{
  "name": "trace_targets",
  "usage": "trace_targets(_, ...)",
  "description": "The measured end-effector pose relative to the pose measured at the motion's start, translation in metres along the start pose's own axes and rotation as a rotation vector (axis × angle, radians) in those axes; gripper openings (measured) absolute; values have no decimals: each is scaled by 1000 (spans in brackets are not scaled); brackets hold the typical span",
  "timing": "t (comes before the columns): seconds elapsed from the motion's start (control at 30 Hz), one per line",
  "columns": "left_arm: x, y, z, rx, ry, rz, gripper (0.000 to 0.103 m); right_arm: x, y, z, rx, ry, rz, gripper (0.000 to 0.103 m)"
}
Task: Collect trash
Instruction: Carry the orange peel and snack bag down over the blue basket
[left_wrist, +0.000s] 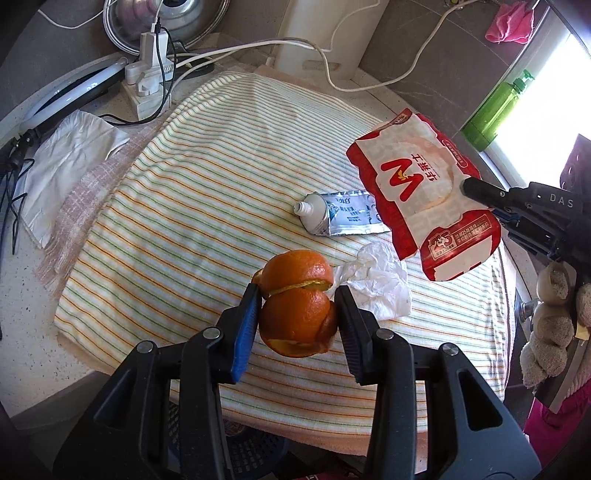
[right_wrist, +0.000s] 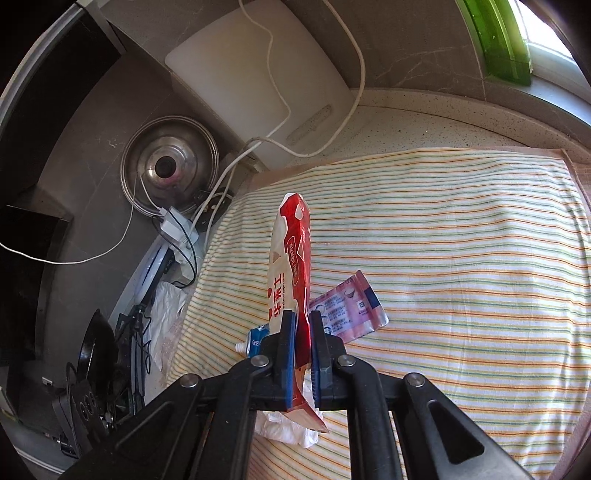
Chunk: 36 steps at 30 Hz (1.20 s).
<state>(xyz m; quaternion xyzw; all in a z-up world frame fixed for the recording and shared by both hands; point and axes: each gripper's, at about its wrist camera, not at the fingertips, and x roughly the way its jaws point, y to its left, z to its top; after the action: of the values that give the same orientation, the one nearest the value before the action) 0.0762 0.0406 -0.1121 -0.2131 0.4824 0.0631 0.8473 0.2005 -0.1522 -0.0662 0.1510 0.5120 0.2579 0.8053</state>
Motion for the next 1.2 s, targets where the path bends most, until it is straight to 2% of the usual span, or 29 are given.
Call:
trace_targets(0.33,-26,16,-12,18,-23,-9,41,-27,18,-29,0,-22,8,5)
trace_targets(0.67,-52,40,-33,32,-32,-18,41,-46,44,-73,-6,-13,5,5)
trace_targets(1.2,-77,85,-80,25,0,-15,41,-54,78,-155,-15,47,-4,5)
